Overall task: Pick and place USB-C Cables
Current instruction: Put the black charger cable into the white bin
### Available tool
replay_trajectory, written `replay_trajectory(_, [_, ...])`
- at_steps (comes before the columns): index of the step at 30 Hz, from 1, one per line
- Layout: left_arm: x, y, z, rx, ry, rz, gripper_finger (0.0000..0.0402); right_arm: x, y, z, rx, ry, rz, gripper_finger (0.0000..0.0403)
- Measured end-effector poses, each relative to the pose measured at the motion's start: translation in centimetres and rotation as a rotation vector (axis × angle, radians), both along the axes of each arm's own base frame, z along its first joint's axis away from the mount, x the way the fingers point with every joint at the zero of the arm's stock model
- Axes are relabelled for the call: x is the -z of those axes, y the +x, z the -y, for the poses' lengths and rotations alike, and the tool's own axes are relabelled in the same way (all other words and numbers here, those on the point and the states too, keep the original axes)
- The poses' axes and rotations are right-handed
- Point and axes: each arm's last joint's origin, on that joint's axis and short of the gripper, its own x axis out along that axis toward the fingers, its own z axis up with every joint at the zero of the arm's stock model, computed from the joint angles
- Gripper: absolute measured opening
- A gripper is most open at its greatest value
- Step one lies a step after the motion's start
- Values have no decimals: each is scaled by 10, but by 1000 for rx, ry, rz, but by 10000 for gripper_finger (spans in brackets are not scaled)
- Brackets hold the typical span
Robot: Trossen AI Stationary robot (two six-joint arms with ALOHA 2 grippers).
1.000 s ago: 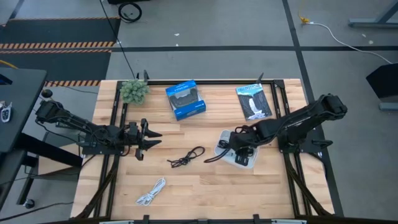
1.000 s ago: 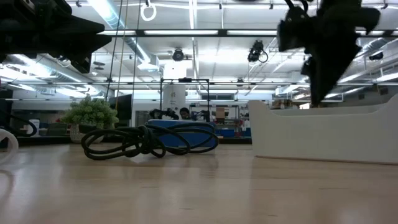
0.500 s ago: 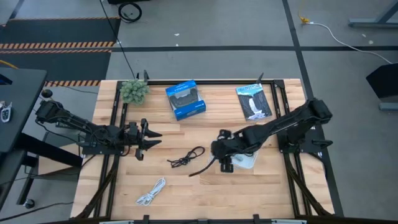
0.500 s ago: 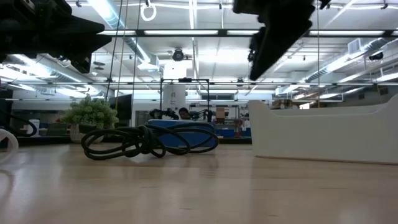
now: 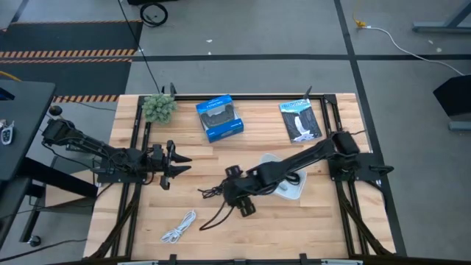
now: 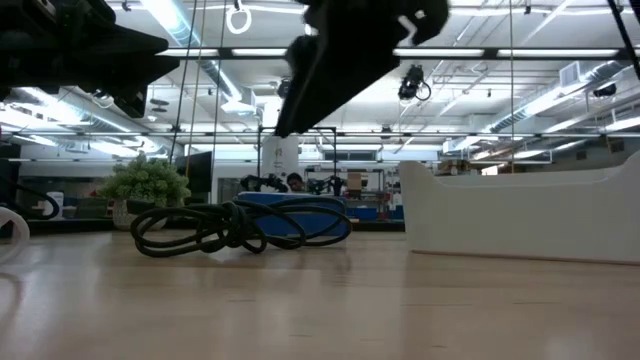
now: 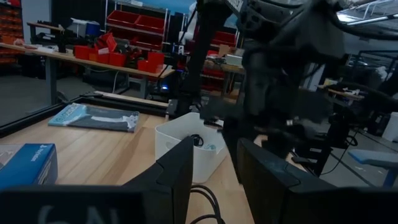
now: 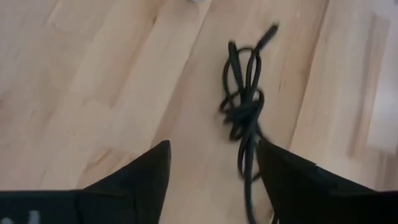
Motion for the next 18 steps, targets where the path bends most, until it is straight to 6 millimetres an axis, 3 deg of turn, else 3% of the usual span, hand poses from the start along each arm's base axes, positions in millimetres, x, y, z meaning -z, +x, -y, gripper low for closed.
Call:
replay_trajectory(9, [0,0,0,0,1,-1,133,42,36,16,-33,-60,-10,304])
replay_trajectory(14, [0,0,0,0,0,-1,133,70,45,25,-16,-69,-36,289])
replay_trajectory(18, [0,0,0,0,0,0,133,80,48,28,-8,-69,-40,253])
